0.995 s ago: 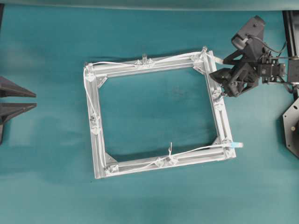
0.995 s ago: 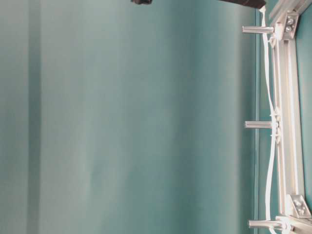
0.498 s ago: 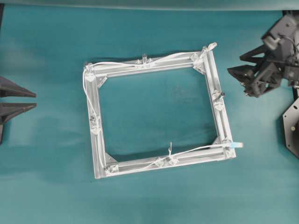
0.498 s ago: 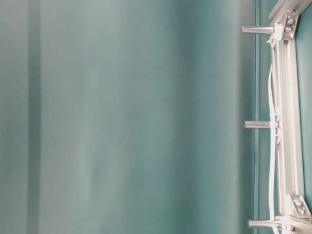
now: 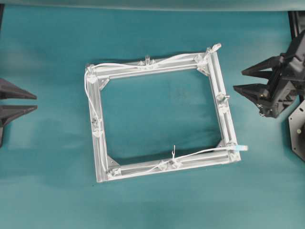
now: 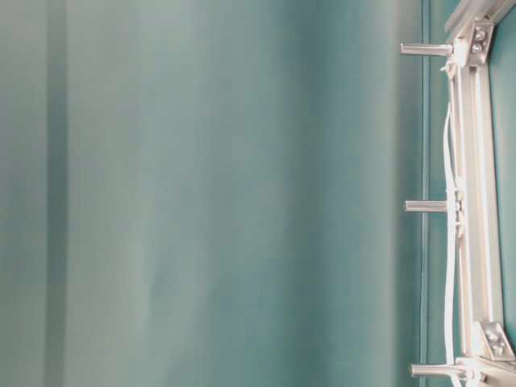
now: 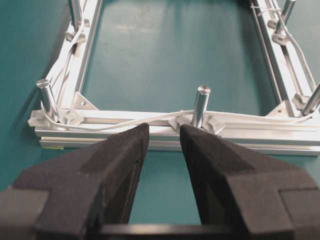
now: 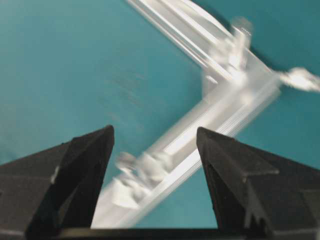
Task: Move the cable alternately left and right between 8 pins so it hooks onto each one.
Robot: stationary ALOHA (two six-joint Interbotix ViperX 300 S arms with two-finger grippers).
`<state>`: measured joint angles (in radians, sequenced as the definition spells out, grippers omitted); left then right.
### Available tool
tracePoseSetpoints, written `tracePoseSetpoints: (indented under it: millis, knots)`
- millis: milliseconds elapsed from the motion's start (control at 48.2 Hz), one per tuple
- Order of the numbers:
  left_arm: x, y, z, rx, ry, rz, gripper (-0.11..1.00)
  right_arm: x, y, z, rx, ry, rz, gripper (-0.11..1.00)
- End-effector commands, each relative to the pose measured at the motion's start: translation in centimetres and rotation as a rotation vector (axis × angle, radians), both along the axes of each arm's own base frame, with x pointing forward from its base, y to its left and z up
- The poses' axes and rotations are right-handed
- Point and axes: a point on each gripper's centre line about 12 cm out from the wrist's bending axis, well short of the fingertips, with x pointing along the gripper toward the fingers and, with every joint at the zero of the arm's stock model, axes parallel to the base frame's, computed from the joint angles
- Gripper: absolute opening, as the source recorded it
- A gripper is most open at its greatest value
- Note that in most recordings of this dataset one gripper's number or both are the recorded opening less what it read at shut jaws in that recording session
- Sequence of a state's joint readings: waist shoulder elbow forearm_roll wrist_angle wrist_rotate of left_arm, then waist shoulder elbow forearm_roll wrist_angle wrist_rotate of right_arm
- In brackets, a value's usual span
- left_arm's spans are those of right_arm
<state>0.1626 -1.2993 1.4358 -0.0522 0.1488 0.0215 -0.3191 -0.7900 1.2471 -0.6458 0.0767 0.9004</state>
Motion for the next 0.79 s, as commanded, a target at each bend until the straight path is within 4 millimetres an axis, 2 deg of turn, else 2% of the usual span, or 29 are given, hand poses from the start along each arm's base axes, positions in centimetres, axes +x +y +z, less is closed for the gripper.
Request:
tracePoseSetpoints:
  millis: [0,249,498,767]
  knots:
    - [0.2,0.0,0.6,0.005,-0.013,-0.001,0.44,0.4,0.4,0.9,-0.035,-0.054,0.054,0.69]
    - [0.2,0.0,0.6,0.005,-0.013,-0.001,0.44,0.8,1.7,1.3,-0.106,-0.119,0.188,0.69]
    - [0.2,0.0,0.6,0.005,-0.013,-0.001,0.44,0.2,3.3,1.0,-0.162,-0.156,0.306,0.68]
    - [0.2,0.0,0.6,0.004,-0.013,0.000,0.44,-0.5,3.7,1.1,-0.187,-0.186,0.321,0.68]
